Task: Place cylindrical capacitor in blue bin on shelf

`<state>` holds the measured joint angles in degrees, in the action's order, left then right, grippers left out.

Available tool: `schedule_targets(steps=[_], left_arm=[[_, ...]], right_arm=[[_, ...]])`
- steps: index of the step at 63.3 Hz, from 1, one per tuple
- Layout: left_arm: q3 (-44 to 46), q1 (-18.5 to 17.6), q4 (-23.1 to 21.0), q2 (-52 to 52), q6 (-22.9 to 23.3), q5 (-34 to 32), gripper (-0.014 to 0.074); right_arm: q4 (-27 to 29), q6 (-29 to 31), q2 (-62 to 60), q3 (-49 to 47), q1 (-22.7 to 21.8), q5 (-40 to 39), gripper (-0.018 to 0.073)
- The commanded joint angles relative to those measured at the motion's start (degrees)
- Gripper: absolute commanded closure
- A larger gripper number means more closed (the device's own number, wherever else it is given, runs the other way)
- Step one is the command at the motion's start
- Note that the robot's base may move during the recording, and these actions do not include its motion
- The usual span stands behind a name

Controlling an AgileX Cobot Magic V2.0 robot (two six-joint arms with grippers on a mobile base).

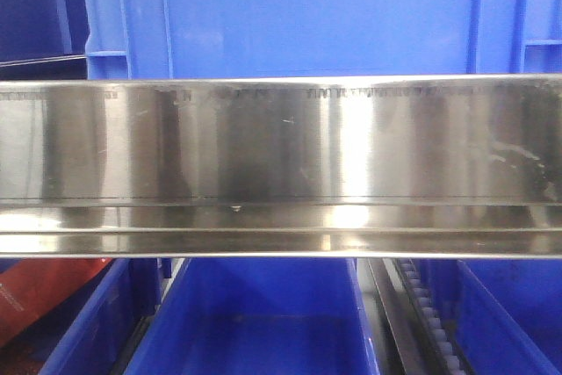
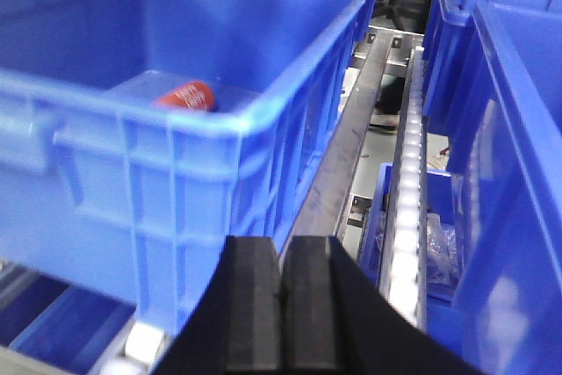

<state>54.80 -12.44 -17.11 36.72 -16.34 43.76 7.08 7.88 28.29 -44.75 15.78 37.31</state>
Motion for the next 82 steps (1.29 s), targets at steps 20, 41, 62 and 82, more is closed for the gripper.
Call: schedule_targets(steps=[20, 41, 62, 82], left_arm=[[0.11, 0.15, -0.49, -0.34, 0.44, -0.88, 0.0678], [0.11, 0.15, -0.49, -0.34, 0.44, -1.12, 0.0678], [-7.68, 0.94, 1.42, -7.08, 0.44, -11.47, 0.0678], [-32.98, 10.37, 3.06, -30.74, 0.52, -25.25, 0.0684]], right_arm=[[-0.55, 0.00, -2.90, 1.65, -0.26, -1.82, 0.0714], [-0.55, 0.00, -2.90, 1.65, -0.26, -1.82, 0.0714], [-0.55, 0.00, -2.90, 1.54, -0.26, -1.83, 0.0714], [-0.55, 0.00, -2.90, 1.54, -0.26, -1.83, 0.0714]])
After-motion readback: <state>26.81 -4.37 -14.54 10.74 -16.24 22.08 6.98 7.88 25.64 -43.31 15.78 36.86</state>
